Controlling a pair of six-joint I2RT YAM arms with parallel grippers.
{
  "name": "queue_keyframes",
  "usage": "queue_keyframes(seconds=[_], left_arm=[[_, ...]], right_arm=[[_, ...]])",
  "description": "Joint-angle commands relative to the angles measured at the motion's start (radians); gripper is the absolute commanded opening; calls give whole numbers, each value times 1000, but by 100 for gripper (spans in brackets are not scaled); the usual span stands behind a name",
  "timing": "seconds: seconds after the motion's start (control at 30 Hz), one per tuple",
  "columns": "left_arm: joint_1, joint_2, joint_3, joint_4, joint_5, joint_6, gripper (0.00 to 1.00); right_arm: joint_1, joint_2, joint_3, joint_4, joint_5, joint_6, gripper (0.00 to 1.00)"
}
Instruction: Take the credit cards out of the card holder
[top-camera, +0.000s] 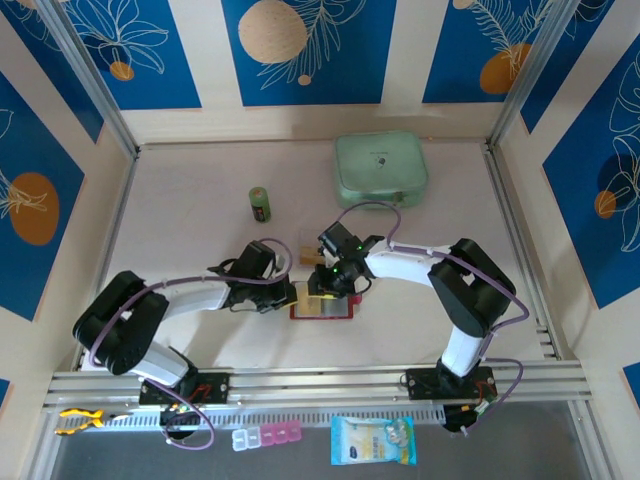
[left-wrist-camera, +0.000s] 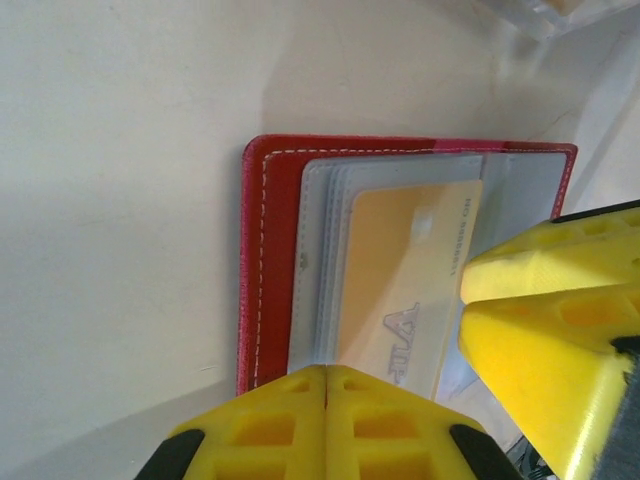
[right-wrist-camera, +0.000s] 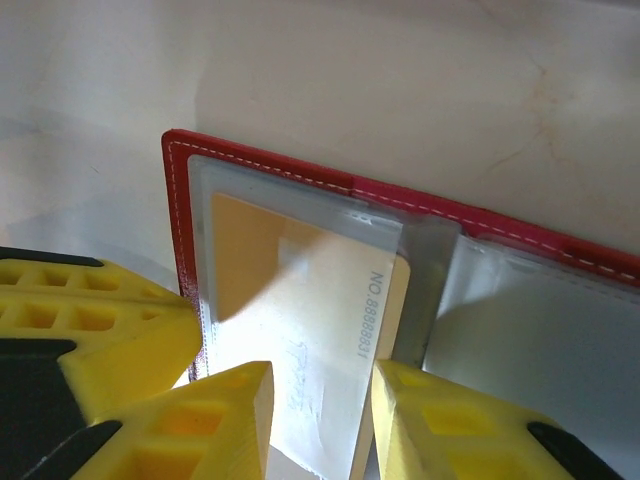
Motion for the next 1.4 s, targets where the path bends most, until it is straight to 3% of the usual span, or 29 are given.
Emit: queue_keyframes(seconds=[0.0,0.63,0.97,1.37], left_arm=[[9,19,-22,-13,-7,13,4],[9,11,-35,-18,-14,6,4],[9,-40,23,-67,-17,24,4],[5,28,29,21,52,5,3]], right_arm=[[12,15,3,-40,15,1,32],[10,-14,26,-112,82,-38,33],[11,-49,10,-81,47,-18,33],[9,-32,4,-44,-2,0,33]])
